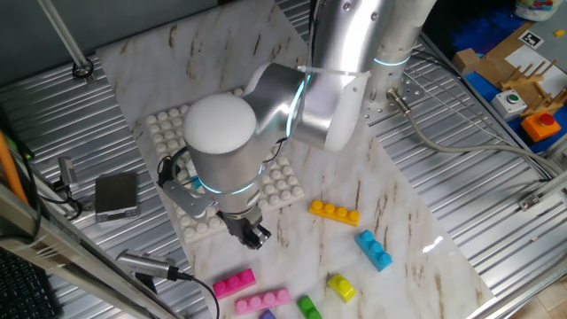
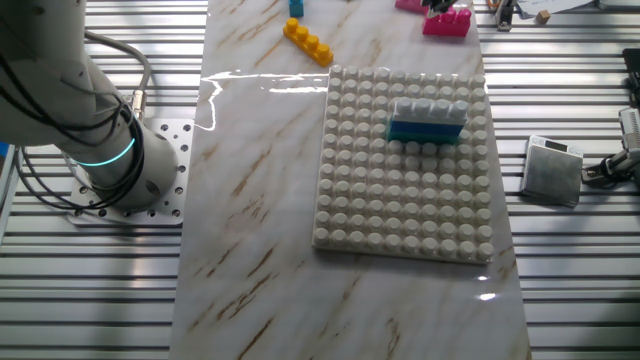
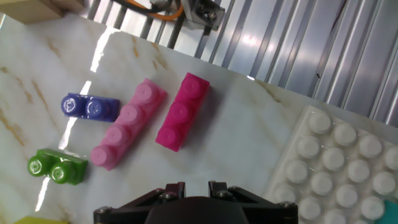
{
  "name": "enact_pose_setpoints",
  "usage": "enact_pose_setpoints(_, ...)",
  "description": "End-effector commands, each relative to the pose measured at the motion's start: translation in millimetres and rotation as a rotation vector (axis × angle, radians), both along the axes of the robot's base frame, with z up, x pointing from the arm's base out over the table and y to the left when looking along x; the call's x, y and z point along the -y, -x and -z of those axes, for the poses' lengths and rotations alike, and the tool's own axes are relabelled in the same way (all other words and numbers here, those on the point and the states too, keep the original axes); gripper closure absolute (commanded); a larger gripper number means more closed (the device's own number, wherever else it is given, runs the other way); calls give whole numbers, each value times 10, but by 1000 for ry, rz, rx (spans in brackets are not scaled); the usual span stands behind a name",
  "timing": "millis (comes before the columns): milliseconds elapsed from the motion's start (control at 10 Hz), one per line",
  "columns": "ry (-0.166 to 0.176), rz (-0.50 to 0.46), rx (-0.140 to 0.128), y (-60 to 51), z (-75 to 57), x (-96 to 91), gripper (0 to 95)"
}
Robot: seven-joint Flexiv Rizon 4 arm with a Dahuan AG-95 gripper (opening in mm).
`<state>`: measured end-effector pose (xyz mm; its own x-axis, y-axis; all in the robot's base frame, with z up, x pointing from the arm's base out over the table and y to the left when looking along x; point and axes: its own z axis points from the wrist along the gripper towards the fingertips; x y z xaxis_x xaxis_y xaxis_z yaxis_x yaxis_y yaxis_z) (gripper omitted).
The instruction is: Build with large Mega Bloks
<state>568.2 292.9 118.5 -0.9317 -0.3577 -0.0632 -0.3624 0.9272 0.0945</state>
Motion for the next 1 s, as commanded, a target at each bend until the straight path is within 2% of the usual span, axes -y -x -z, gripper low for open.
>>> enact_pose_setpoints(100,-44,20,18,25,25,-18,570)
enact_pose_setpoints(300,-52,53,57,40,129,-77,570)
enact_pose_setpoints(400,-56,66,68,30,170,-111,570)
enact_pose_setpoints(700,-64,130,104,-95,331,-320,570)
enact_pose_setpoints(1000,-66,159,138,-182,424,-478,570)
